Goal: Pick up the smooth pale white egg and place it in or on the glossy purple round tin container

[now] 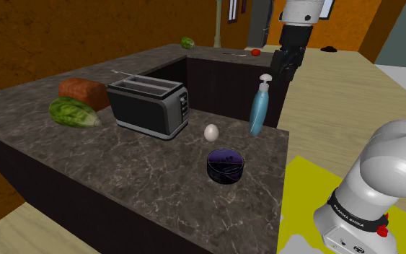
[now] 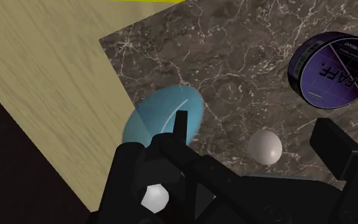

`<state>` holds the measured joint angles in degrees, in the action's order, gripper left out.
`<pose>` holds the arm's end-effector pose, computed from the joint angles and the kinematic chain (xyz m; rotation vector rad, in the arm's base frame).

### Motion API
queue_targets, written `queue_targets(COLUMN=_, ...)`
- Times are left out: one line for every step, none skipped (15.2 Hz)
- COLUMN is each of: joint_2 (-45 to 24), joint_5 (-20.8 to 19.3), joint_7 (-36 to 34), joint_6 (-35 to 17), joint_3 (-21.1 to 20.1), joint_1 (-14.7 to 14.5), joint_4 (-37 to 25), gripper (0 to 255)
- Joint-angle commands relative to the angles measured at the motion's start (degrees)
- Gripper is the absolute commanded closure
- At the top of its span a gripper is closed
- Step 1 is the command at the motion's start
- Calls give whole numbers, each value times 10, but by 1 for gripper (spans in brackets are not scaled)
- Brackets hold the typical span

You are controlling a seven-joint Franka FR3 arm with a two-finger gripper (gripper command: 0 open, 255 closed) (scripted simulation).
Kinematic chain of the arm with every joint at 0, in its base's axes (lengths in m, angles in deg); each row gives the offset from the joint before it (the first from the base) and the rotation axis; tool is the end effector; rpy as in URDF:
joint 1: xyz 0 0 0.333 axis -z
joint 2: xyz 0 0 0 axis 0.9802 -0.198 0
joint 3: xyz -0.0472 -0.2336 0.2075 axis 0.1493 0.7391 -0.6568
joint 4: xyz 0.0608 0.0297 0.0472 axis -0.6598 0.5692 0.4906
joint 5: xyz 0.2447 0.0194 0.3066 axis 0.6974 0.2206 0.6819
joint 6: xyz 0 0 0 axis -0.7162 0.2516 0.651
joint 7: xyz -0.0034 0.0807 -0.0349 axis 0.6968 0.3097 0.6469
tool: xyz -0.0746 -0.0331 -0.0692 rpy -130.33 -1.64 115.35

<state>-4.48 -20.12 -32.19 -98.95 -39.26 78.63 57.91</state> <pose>0.3141 -0.0082 0.5719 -3.1144 -0.0084 -0.0123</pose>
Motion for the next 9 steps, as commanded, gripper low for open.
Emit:
queue_targets(joint_2=0, joint_5=0, joint_7=0, joint_6=0, joint_3=0, joint_1=0, joint_4=0, gripper=0)
queue_targets(joint_2=-20, joint_5=4, joint_7=-4, joint_6=-14, joint_3=-3, joint_1=-2, joint_4=-1, gripper=0)
queue_targets(joint_2=-40, joint_5=9, joint_7=-8, joint_6=-28, joint_3=-6, joint_1=-5, joint_4=-2, gripper=0)
queue_targets(joint_2=-60, joint_5=13, joint_7=-11, joint_6=-41, joint_3=-9, joint_1=-7, joint_4=-5, gripper=0)
queue_targets(joint_2=-81, joint_5=17, joint_7=-15, joint_6=-54, joint_3=-12, joint_1=-9, joint_4=-8, gripper=0)
queue_targets(joint_2=-102, joint_5=22, joint_7=-18, joint_6=-67, joint_3=-15, joint_1=-11, joint_4=-12, gripper=0)
queue_targets(joint_2=-123, joint_5=26, joint_7=-21, joint_6=-79, joint_3=-17, joint_1=-13, joint_4=-16, gripper=0)
queue_targets(joint_2=-145, joint_5=30, joint_7=-25, joint_6=-91, joint_3=-20, joint_1=-16, joint_4=-22, gripper=0)
queue_targets(joint_2=-167, joint_5=33, joint_7=-28, joint_6=-102, joint_3=-23, joint_1=-18, joint_4=-28, gripper=0)
